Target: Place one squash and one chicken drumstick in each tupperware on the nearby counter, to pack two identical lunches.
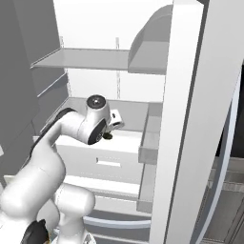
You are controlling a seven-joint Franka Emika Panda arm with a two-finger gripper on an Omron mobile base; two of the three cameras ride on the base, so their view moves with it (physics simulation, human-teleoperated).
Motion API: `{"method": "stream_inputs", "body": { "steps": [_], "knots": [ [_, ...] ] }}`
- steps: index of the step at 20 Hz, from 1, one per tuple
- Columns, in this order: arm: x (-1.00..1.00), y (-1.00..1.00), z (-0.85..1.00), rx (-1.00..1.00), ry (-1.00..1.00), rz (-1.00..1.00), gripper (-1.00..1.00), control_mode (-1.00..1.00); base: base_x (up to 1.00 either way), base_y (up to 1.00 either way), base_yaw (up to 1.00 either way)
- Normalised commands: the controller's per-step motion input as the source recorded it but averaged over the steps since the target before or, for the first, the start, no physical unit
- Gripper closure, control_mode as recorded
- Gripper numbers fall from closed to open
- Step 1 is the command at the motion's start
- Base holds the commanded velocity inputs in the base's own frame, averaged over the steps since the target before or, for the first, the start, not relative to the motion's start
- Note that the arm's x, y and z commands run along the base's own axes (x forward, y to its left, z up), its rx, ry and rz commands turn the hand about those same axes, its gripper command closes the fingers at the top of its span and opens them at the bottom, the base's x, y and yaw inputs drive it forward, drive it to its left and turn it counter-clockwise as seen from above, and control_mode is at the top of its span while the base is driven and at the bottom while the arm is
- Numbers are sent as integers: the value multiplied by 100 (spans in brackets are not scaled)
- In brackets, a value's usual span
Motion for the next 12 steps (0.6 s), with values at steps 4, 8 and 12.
{"method": "stream_inputs", "body": {
  "steps": [4,8,12],
  "knots": [
    [-86,-12,27,0,-8,0,100,-100,0,0,0],
    [-79,-1,49,-2,-3,0,100,-100,0,0,0],
    [0,0,0,0,0,0,100,100,-86,0,0]
  ]
}}
